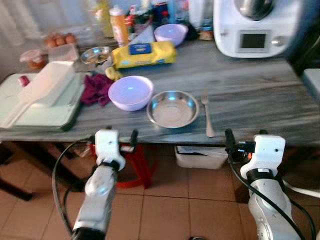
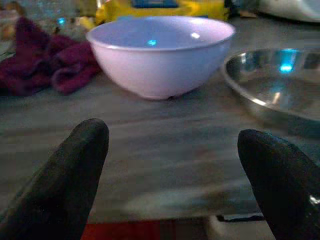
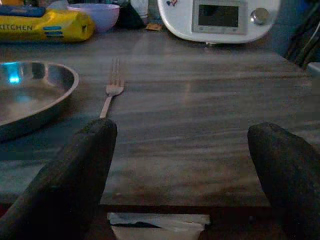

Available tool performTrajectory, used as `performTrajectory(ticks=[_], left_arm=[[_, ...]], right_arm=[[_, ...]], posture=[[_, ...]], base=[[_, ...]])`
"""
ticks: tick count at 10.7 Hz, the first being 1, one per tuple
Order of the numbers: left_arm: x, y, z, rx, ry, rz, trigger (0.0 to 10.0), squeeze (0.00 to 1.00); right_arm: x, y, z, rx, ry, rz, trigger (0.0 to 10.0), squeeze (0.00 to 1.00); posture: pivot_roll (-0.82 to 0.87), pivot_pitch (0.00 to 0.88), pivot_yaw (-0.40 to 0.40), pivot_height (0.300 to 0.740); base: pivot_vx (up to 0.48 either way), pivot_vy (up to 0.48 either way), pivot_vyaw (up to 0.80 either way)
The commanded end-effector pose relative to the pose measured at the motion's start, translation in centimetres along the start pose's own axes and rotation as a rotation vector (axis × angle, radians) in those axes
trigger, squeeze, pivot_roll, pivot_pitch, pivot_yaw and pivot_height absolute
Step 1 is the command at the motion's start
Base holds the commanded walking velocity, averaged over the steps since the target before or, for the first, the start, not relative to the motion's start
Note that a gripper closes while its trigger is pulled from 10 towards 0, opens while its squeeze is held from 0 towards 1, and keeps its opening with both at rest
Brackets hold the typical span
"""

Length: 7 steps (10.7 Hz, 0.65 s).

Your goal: Setting the table

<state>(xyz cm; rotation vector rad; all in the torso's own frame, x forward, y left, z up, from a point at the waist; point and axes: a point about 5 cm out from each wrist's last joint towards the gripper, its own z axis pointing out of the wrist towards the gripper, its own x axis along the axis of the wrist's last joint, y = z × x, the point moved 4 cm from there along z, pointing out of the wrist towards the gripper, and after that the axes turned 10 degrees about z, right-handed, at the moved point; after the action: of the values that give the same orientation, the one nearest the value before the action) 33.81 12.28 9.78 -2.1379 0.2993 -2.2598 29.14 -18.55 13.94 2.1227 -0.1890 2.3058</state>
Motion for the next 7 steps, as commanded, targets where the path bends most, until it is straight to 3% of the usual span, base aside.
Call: performTrajectory(ticks=[1,3,7], left_arm=[[-0.8,-0.1,-0.3,0.007,-0.030,0.021,10.0,0.00],[0.0,0.3,0.0,-0.023,-0.017,0.019,10.0,0.00],[0.3,-0.9,0.5,0.031,-0.014,0.032,10.0,0.00]], right_arm=[[0.4,-0.3,0.2,0.004,0.014,0.011,10.0,0.00],[0.8,-0.6,0.4,-0.001,0.028,0.012,10.0,0.00],[0.2,-1.3,1.5,0.026,0.015,0.044,10.0,0.00]], posture=[[-0.27,0.125,0.104,0.740],[-0.27,0.140,0.114,0.740],[-0.24,0.099,0.094,0.740]], base=[[0.000,0.000,0.00],[0.000,0.000,0.00],[-0.272,0.000,0.00]])
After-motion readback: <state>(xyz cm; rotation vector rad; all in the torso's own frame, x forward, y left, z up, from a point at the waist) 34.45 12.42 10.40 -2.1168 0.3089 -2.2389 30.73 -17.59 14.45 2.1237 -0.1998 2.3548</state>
